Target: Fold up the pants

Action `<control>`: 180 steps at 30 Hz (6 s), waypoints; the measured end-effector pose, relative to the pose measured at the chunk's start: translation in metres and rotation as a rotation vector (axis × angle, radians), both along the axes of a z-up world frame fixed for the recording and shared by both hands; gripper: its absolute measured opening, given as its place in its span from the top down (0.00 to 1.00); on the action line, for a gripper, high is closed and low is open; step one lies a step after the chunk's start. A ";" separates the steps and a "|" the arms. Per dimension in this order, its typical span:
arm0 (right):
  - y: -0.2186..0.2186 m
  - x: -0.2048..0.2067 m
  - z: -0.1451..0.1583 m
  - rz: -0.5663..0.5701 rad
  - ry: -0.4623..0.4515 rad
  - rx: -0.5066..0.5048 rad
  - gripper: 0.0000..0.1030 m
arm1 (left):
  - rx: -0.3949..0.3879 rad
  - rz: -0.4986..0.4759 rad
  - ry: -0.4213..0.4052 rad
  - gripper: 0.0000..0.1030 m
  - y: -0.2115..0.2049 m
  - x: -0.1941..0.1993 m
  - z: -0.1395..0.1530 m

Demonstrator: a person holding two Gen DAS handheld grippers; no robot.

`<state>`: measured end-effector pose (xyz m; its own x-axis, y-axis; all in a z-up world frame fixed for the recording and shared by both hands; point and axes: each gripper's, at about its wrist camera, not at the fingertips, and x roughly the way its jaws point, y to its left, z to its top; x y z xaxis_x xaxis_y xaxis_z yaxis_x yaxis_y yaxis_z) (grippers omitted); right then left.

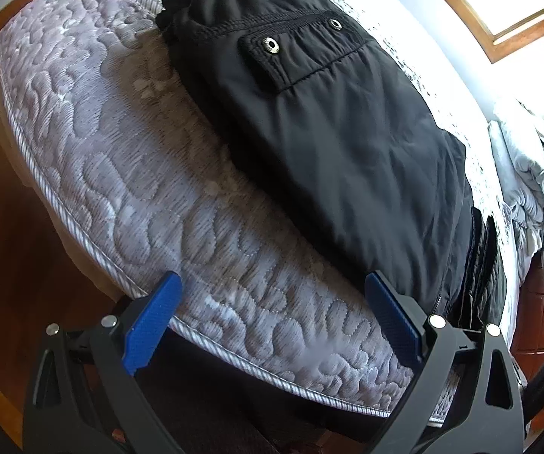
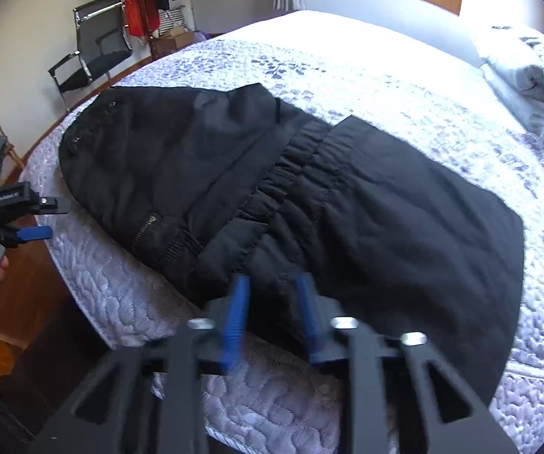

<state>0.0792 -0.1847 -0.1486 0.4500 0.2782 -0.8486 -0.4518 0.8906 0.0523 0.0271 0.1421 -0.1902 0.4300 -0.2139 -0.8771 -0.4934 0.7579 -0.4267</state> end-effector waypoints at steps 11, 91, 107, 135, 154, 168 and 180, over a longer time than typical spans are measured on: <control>0.011 -0.001 0.028 0.033 -0.020 0.059 0.98 | -0.011 0.006 -0.002 0.05 0.006 -0.004 0.001; -0.115 -0.021 -0.002 -0.363 0.044 0.083 0.42 | -0.590 0.234 -0.429 0.91 0.056 0.033 0.013; -0.136 -0.022 -0.006 -0.420 0.045 0.132 0.42 | -0.116 -0.204 -0.538 0.86 -0.046 0.058 0.115; -0.178 -0.028 -0.016 -0.512 0.077 0.299 0.41 | 0.901 -1.125 -0.415 0.75 -0.275 0.034 0.094; -0.205 -0.029 -0.011 -0.568 0.072 0.376 0.38 | 0.681 -1.280 -0.515 0.31 -0.295 0.008 0.108; -0.233 0.007 0.019 -0.616 0.111 0.658 0.21 | 0.164 -0.697 -0.412 0.13 -0.180 0.056 0.112; -0.206 0.062 -0.010 -0.634 0.288 0.722 0.21 | 0.125 -0.475 -0.261 0.06 -0.136 0.076 0.090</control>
